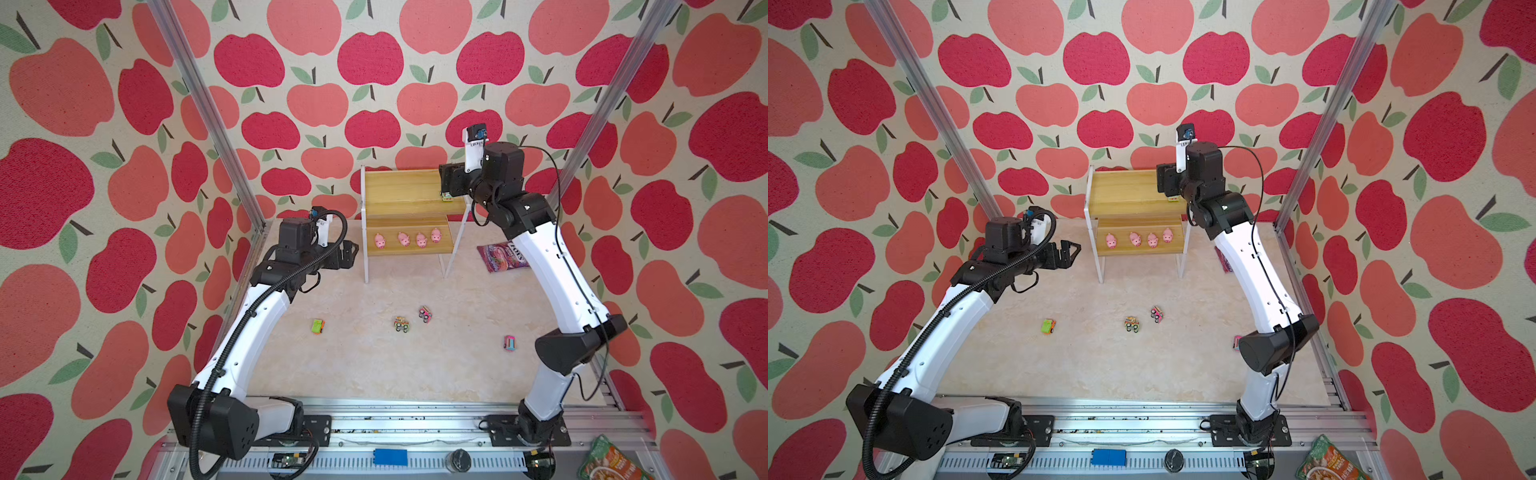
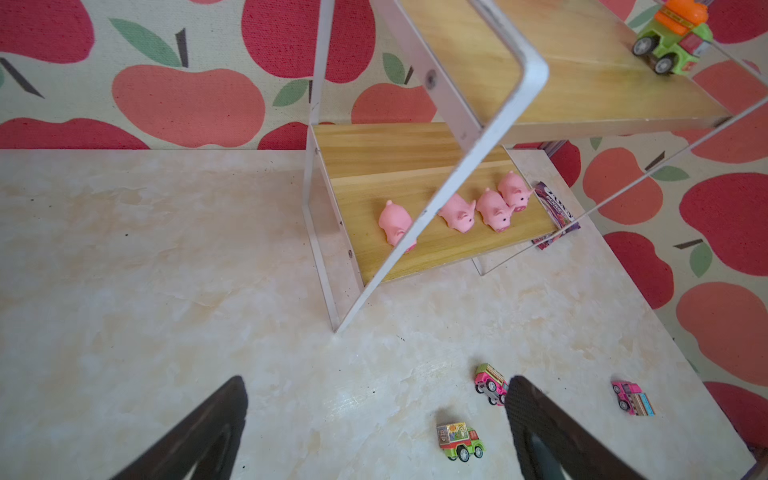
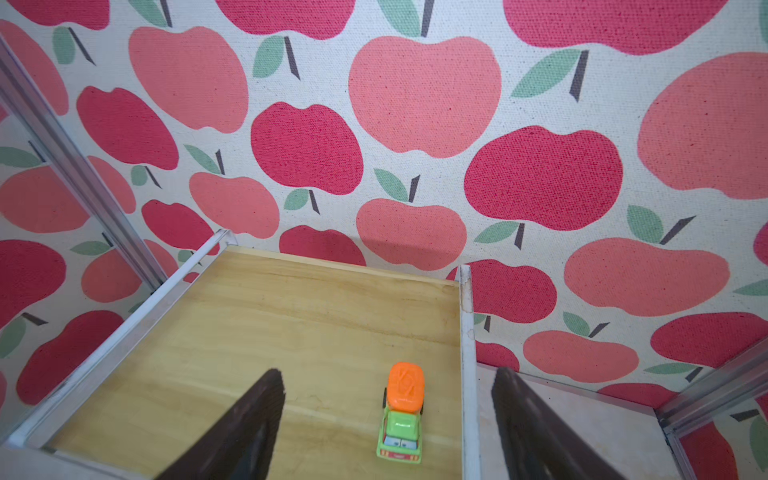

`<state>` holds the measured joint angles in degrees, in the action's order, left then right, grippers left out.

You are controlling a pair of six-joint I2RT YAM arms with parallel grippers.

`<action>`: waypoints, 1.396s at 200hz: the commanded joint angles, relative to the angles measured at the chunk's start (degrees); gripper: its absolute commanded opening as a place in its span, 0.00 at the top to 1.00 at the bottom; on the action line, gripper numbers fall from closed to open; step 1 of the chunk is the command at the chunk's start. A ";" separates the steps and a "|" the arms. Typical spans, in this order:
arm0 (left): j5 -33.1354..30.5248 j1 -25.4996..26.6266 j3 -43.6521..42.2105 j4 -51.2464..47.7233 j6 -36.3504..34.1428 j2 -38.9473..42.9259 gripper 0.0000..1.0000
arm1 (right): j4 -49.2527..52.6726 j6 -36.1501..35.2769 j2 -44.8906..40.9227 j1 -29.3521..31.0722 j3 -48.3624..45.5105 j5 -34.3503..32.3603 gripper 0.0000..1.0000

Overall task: Place and organize the plastic toys onto the shelf
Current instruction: 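Lower the truck onto the top shelf tier and open the right gripper, then move the left gripper over the small orange dump truck while the right arm withdraws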

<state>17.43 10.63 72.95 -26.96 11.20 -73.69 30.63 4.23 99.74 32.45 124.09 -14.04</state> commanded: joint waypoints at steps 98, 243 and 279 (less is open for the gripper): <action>-2.07 -12.13 -19.64 -13.12 17.86 4.12 0.01 | -23.99 3.85 -27.63 23.65 -69.48 6.17 0.18; -3.59 -12.90 -13.86 -24.18 43.16 -4.07 0.04 | -31.74 -9.09 -14.49 24.33 -67.74 15.62 0.21; -11.92 -9.92 -14.55 -24.45 52.99 -1.13 0.04 | -35.30 -8.69 -13.34 24.33 -71.05 13.44 0.22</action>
<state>12.82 -0.95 58.96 -50.13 54.13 -76.95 -1.58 -3.31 85.25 56.99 54.87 0.91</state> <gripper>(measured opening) 0.966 0.784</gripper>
